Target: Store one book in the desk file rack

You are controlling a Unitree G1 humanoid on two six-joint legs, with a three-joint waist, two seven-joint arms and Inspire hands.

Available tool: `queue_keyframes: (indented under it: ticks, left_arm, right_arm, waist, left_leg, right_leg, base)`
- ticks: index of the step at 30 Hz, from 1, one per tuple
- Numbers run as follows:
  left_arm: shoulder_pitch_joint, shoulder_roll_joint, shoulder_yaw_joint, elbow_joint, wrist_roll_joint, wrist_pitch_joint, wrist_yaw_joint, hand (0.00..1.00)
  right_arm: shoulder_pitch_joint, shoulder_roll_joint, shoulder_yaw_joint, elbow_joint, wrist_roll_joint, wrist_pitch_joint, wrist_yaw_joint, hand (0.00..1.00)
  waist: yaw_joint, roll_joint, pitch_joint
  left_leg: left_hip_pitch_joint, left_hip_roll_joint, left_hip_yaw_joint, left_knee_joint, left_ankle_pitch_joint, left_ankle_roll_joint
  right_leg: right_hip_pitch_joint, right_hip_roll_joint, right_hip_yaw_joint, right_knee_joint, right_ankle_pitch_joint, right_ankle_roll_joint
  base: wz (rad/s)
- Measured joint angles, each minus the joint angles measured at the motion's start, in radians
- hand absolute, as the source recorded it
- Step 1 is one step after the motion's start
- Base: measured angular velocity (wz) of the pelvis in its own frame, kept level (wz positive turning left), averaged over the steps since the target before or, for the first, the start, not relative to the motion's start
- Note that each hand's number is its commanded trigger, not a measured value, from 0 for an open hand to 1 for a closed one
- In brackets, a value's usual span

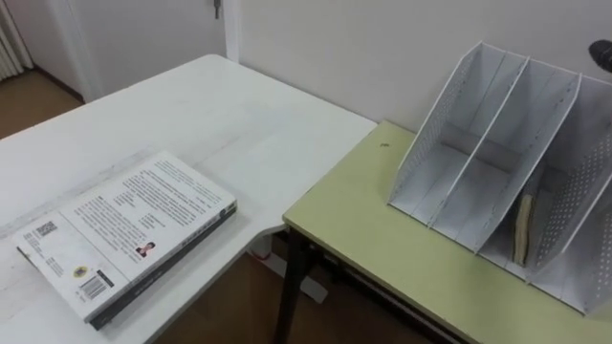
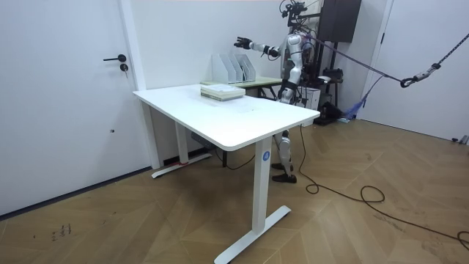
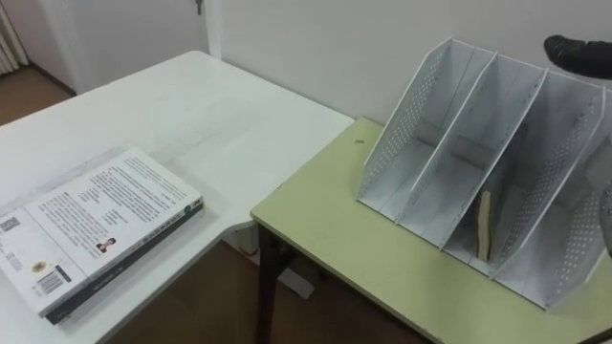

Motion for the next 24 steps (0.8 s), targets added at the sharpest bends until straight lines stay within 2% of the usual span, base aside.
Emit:
queue_keyframes:
  ticks: [13, 17, 22, 24]
  left_arm:
    - [0.001, 0.0, 0.013, -0.001, 0.0, 0.007, -0.003, 0.0]
    - [0.0, 0.0, 0.014, 0.0, -0.001, 0.007, -0.002, 0.0]
    - [-0.011, 0.001, 0.009, -0.001, 0.0, 0.007, -0.001, 0.0]
    - [-0.019, 0.004, 0.002, 0.0, -0.004, 0.007, -0.002, 0.0]
  right_arm:
    - [0.0, 0.0, -0.001, -0.019, -0.006, 0.001, 0.053, 0.0]
    - [0.0, 0.0, 0.025, -0.111, 0.004, 0.001, 0.067, 0.0]
    - [0.0, 0.002, 0.094, -0.236, 0.013, 0.001, 0.14, 0.0]
    - [0.001, 0.019, 0.13, -0.323, 0.014, 0.015, 0.187, 0.0]
  waist:
    - [0.005, -0.002, 0.001]
    - [0.01, 0.0, 0.0023]
    - [0.023, -0.002, 0.004]
    - [0.029, -0.003, 0.0058]
  left_leg:
    - [0.0, 0.001, 0.007, -0.006, 0.001, -0.002]
    - [-0.001, 0.002, 0.007, -0.007, 0.002, -0.003]
    - [0.0, 0.005, 0.007, -0.007, 0.002, -0.003]
    - [0.004, 0.008, 0.007, -0.008, 0.002, -0.003]
  right_leg:
    - [-0.001, 0.0, 0.006, 0.002, 0.001, -0.001]
    - [-0.003, 0.002, 0.006, 0.002, 0.001, -0.001]
    - [-0.003, 0.001, 0.009, 0.0, 0.001, -0.002]
    - [-0.001, 0.001, 0.014, 0.001, 0.001, -0.002]
  base:
    - [0.0]
    - [-0.01]
    - [-0.01]
    - [-0.06]
